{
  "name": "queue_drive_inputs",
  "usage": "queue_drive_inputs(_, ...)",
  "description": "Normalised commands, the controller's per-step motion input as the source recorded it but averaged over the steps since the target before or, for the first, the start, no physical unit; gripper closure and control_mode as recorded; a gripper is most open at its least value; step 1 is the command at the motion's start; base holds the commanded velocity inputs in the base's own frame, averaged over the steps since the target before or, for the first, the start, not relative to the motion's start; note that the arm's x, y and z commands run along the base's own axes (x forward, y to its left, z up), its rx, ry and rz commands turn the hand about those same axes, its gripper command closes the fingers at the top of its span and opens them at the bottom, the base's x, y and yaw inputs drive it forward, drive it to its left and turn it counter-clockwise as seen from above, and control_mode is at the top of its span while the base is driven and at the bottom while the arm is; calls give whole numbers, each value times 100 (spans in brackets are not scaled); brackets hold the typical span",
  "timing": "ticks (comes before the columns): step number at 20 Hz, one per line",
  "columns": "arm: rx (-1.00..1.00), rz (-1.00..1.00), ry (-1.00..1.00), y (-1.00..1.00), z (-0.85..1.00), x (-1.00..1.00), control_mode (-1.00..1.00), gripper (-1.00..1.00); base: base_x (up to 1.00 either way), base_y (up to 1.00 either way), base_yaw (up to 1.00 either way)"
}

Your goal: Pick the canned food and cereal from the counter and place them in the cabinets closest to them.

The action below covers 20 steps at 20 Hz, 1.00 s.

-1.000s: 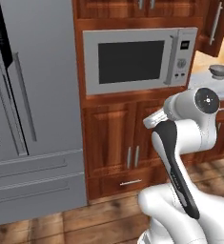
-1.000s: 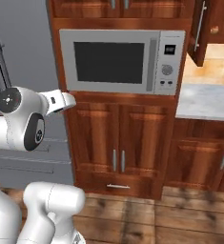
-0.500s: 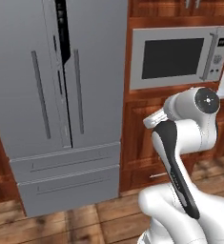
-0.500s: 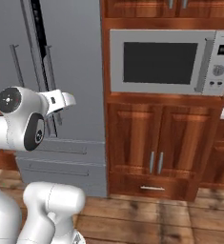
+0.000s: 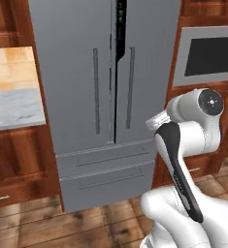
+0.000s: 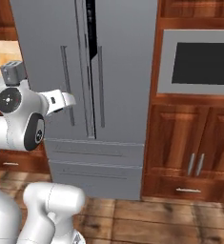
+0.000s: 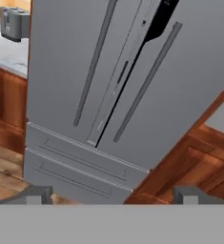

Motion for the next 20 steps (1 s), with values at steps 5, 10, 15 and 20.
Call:
queue_drive_inputs(5, 0, 0, 0, 0, 0, 0, 100, -100, -28, 90, -5)
queue_drive_inputs(10, 0, 0, 0, 0, 0, 0, 100, -100, -28, 91, -5)
queue_drive_inputs(15, 0, 0, 0, 0, 0, 0, 100, -100, -28, 91, -5)
queue_drive_inputs(20, 0, 0, 0, 0, 0, 0, 100, -100, -27, 93, -5)
